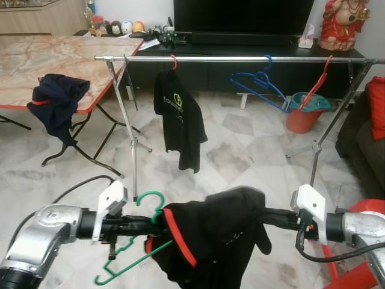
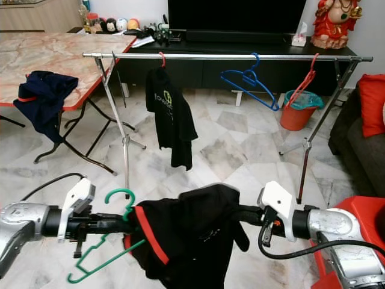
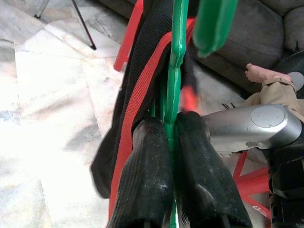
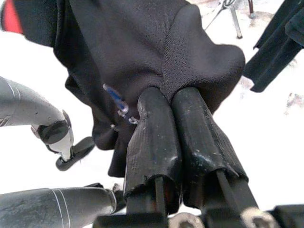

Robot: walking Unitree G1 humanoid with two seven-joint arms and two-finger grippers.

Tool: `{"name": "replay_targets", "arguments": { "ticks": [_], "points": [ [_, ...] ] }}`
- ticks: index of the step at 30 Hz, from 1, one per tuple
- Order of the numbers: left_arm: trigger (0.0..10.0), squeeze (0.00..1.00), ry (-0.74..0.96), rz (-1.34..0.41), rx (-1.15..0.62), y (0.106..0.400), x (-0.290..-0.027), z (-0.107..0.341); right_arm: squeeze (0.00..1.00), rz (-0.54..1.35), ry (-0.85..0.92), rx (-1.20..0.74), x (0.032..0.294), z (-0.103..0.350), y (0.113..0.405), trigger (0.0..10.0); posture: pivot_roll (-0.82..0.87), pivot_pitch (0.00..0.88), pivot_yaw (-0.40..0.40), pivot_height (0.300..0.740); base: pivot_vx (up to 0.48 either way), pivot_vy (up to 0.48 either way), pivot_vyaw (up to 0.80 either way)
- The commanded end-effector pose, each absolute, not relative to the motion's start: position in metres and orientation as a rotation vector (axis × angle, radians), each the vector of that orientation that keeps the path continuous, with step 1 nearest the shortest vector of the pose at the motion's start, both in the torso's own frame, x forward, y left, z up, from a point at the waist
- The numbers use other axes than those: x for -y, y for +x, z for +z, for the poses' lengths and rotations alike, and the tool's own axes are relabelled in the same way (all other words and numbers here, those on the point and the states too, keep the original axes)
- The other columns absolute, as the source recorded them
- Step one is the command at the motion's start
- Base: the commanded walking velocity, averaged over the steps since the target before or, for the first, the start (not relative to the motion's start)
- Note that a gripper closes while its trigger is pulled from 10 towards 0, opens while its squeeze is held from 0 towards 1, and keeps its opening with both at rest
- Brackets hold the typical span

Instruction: Hang hanger

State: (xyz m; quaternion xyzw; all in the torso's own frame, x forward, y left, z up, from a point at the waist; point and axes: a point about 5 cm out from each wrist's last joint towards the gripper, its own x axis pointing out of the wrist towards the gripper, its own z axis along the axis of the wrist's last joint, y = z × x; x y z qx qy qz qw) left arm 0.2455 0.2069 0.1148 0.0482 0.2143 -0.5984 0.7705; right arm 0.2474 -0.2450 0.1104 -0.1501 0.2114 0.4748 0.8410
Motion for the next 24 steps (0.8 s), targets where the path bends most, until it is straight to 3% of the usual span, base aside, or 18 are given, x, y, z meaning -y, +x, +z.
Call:
{"name": "replay_targets", "arguments": {
  "ticks": [1,24],
  "points": [
    [10.0,0.00,0.108,-1.273,-0.467,0.243,-0.216,0.115,0.00,0.961,-0.350,-0.412,0.253,0.121,0.254,0.0,-0.20,0.000,-0.004,0.740,0.000,0.000,0.00],
    [10.0,0.00,0.301,-1.255,-0.780,0.220,-0.240,0.072,0.00,0.635,-0.444,-0.369,0.276,0.131,0.287,0.0,-0.19,0.000,-0.005,0.740,0.000,0.000,0.00]
  ]
}}
